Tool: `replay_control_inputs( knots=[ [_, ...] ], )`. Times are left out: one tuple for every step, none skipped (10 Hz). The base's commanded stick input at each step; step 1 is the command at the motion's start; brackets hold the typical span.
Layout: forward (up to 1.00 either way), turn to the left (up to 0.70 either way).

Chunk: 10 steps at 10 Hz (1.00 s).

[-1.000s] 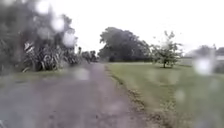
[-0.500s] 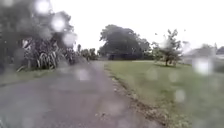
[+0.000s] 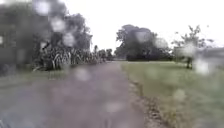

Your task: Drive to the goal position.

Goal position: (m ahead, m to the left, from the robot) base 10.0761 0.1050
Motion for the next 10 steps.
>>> replay_control_inputs(
  knots=[
    [1.00, 0.00],
    [1.00, 0.00],
    [1.00, 0.00],
    [1.00, 0.00],
    [1.00, 0.00],
    [1.00, 0.00],
    [1.00, 0.00],
    [1.00, 0.00],
    [1.00, 0.00],
    [1.00, 0.00]
  ],
)
